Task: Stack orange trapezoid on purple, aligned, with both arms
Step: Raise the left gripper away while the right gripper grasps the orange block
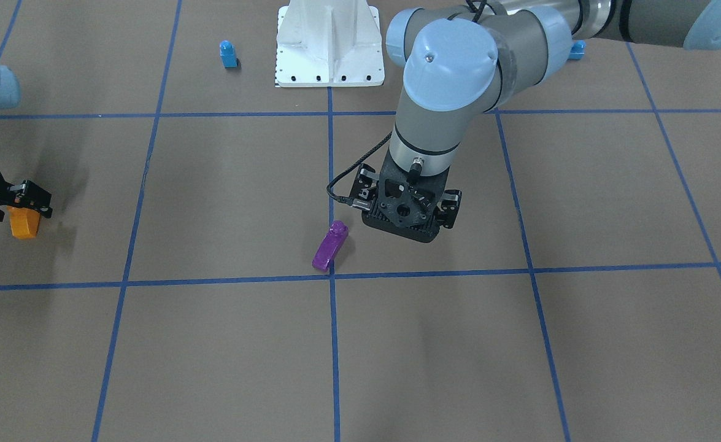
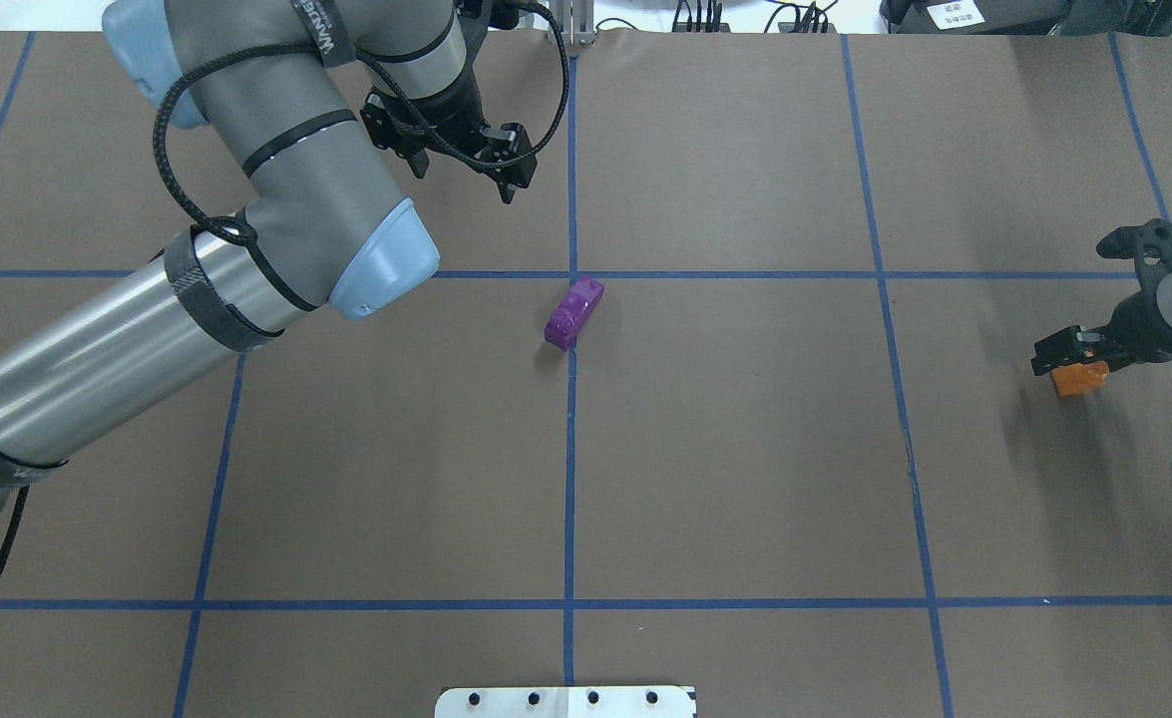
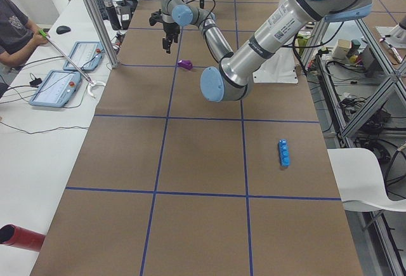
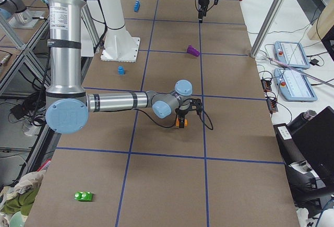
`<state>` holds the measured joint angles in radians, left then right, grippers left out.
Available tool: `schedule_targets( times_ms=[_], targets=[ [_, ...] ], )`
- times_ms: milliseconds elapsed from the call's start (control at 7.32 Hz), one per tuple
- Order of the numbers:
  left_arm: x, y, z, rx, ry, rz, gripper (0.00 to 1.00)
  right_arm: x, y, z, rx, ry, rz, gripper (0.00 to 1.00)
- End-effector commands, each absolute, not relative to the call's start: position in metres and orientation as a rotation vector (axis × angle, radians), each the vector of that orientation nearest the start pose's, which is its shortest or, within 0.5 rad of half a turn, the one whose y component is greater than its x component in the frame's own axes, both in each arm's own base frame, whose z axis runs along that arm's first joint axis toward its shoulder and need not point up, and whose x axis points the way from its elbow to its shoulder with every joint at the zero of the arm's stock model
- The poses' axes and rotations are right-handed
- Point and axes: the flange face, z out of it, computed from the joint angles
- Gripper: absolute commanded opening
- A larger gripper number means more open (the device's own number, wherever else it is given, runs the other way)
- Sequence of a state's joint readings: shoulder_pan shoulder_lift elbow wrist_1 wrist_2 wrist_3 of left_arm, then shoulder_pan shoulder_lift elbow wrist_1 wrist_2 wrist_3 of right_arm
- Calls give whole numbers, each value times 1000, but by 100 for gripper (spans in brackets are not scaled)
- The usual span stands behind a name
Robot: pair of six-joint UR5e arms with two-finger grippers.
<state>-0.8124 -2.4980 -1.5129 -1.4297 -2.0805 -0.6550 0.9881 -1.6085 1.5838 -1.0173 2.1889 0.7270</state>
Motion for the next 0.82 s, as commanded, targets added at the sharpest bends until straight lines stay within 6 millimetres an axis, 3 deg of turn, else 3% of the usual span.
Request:
schedule_targets(
  times_ms=[0, 410, 546, 683],
  targets=[
    [441, -583, 119, 222, 832, 285, 100, -213, -461, 619, 30, -793, -30, 73],
    [442, -582, 119, 223, 833, 287, 100, -209, -456, 621, 26, -792, -31, 72],
    [442, -582, 119, 223, 833, 287, 100, -209, -456, 622, 24, -790, -31, 61],
    [442, -582, 119, 224, 834, 287, 100, -209, -456, 625, 17, -785, -31, 39]
  ],
)
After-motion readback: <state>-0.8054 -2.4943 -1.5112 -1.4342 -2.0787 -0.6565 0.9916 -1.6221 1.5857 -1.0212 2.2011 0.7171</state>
